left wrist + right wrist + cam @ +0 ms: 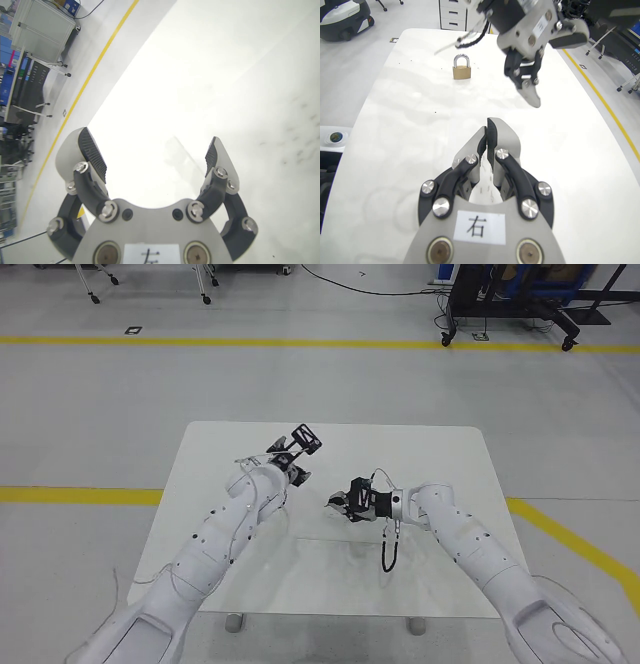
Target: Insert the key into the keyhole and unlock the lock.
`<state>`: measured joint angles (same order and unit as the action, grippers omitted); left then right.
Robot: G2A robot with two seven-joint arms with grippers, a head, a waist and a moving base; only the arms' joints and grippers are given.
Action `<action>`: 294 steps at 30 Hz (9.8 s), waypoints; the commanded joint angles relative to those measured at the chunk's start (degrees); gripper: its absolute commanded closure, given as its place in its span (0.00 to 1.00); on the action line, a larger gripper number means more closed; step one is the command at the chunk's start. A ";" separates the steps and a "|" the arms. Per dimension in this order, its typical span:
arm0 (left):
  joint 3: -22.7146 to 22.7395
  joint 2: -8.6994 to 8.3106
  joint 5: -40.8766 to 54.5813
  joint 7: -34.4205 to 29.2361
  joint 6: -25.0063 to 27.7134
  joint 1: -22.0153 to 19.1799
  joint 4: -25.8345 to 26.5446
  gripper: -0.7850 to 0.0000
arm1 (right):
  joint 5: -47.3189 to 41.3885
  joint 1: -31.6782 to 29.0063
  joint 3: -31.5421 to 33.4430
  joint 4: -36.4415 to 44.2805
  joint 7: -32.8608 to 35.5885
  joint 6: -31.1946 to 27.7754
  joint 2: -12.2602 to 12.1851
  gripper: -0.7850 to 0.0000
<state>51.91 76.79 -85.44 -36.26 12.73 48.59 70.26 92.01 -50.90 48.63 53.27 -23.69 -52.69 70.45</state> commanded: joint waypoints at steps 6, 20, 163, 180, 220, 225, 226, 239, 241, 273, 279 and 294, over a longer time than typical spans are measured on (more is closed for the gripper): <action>24.52 -5.43 7.14 1.14 5.90 14.24 19.20 0.00 | -1.70 -0.80 0.03 0.93 -0.83 -0.54 0.07 1.00; 27.70 -5.87 10.01 1.52 6.93 16.67 21.09 0.00 | -18.94 -1.29 -5.09 -1.14 -22.59 -5.31 -0.51 1.00; 2.28 -14.52 97.02 -21.96 33.34 -2.26 -5.13 1.00 | -80.65 5.07 -26.14 3.73 9.49 -5.31 -2.59 0.67; 1.49 -15.13 96.80 -21.00 34.29 -2.64 -5.47 1.00 | -82.82 3.64 -22.69 4.70 12.82 -5.31 -2.77 1.00; 6.68 -19.84 35.28 -30.36 -20.72 15.81 25.06 0.40 | -74.87 0.81 -14.82 2.87 10.76 -5.31 -5.96 1.00; 6.38 -19.52 36.02 -30.43 -20.09 15.37 23.60 0.56 | -74.87 0.81 -14.82 2.87 10.76 -5.31 -5.96 1.00; 6.27 -19.49 35.89 -30.54 -19.83 15.37 23.42 0.56 | -74.87 0.81 -14.82 2.87 10.76 -5.31 -5.96 1.00; 6.91 -19.53 32.41 -32.46 -21.43 17.05 25.41 0.59 | -74.87 0.81 -14.82 2.87 10.76 -5.31 -5.96 1.00; 6.80 -19.39 32.67 -32.17 -21.17 16.83 24.93 0.60 | -74.87 0.81 -14.82 2.87 10.76 -5.31 -5.96 1.00; 2.96 -17.12 31.02 -34.06 -16.86 11.88 18.65 1.00 | -74.87 0.81 -14.82 2.87 10.76 -5.31 -5.96 1.00; 4.70 -17.03 31.89 -27.81 -16.25 12.56 20.23 1.00 | -74.87 0.81 -14.82 2.87 10.76 -5.31 -5.96 1.00; 11.51 -17.56 32.10 5.65 -0.23 16.94 24.24 1.00 | -74.87 0.81 -14.82 2.87 10.76 -5.31 -5.96 1.00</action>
<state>63.45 59.21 -53.38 -29.67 12.69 65.56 94.52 17.14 -50.09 33.82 56.13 -12.93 -58.00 64.49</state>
